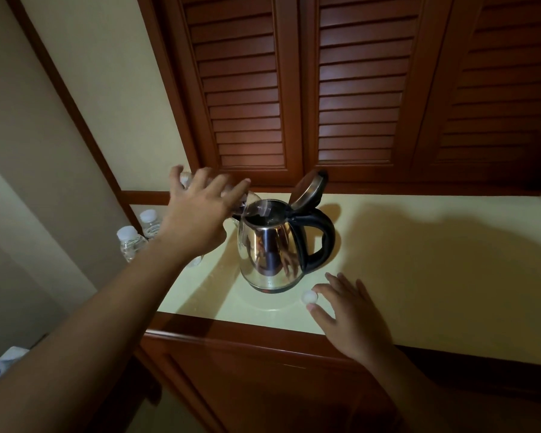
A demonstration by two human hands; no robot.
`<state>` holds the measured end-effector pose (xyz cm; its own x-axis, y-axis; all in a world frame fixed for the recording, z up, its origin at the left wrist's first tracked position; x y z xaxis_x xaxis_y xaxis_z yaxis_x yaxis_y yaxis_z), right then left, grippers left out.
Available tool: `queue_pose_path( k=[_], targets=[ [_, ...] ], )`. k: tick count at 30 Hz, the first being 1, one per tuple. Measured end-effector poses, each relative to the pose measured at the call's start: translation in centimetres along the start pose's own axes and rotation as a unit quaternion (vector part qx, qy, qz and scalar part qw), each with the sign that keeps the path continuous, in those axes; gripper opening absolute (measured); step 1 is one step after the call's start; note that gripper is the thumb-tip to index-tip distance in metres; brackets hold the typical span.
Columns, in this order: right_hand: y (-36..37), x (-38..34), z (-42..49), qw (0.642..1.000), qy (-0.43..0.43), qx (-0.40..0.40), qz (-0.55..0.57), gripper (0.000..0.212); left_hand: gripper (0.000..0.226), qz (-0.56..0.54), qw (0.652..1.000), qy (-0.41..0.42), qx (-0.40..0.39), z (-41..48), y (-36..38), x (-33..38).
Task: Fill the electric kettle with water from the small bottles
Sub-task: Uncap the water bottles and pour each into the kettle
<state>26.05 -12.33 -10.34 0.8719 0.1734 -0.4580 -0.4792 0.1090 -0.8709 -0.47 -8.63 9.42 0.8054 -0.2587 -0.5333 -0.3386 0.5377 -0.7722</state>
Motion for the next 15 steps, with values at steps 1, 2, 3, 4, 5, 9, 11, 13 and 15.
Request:
queue_pose_path(
  k=[1, 2, 3, 4, 5, 9, 11, 13, 15],
  targets=[
    [0.0, 0.0, 0.0, 1.0, 0.0, 0.003, 0.008, 0.037, 0.089, -0.023, 0.999, -0.021, 0.011, -0.5, 0.1, -0.2],
    [-0.1, -0.1, 0.0, 1.0, -0.002, 0.008, 0.016, 0.035, 0.083, -0.058, 0.997, -0.047, 0.023, -1.1, 0.1, -0.3],
    [-0.1, -0.1, 0.0, 1.0, -0.008, 0.016, 0.022, 0.034, 0.077, -0.101, 0.991, -0.076, 0.035, -1.8, 0.1, -0.3],
    [-0.3, -0.2, -0.1, 0.999, -0.016, 0.029, 0.031, 0.033, 0.072, -0.152, 0.982, -0.105, 0.044, -2.5, 0.1, -0.2],
    [-0.4, -0.3, -0.1, 0.998, -0.023, 0.043, 0.042, 0.032, 0.066, -0.21, 0.967, -0.134, 0.055, -3.3, 0.2, 0.0],
    [-2.2, -1.0, -0.9, 0.99, -0.031, 0.081, 0.111, 0.028, 0.05, -0.433, 0.879, -0.165, 0.11, -7.2, 0.1, 2.4],
    [-3.5, -1.6, -1.3, 0.984, -0.05, 0.105, 0.135, 0.024, 0.046, -0.502, 0.846, -0.137, 0.112, -9.0, -0.2, 4.3],
    [-4.8, -2.4, -1.7, 0.978, -0.094, 0.12, 0.145, 0.026, 0.046, -0.547, 0.824, -0.112, 0.09, -10.5, -0.3, 6.2],
    [-6.1, -3.2, -2.1, 0.976, -0.125, 0.094, 0.153, 0.029, 0.048, -0.563, 0.821, -0.074, 0.064, -11.4, -0.2, 7.8]
  ],
)
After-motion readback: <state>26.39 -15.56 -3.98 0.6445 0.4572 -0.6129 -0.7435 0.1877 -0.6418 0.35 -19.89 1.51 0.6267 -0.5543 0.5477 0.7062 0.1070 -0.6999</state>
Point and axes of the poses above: each hand's wrist, its own z-axis towards the middle knuckle, its own y-axis out of the palm, x = y × z, the point moved 3 cm from there along z, towards the middle knuckle, and after that the axes turned 11 degrees about y, right-handed, at the moved point
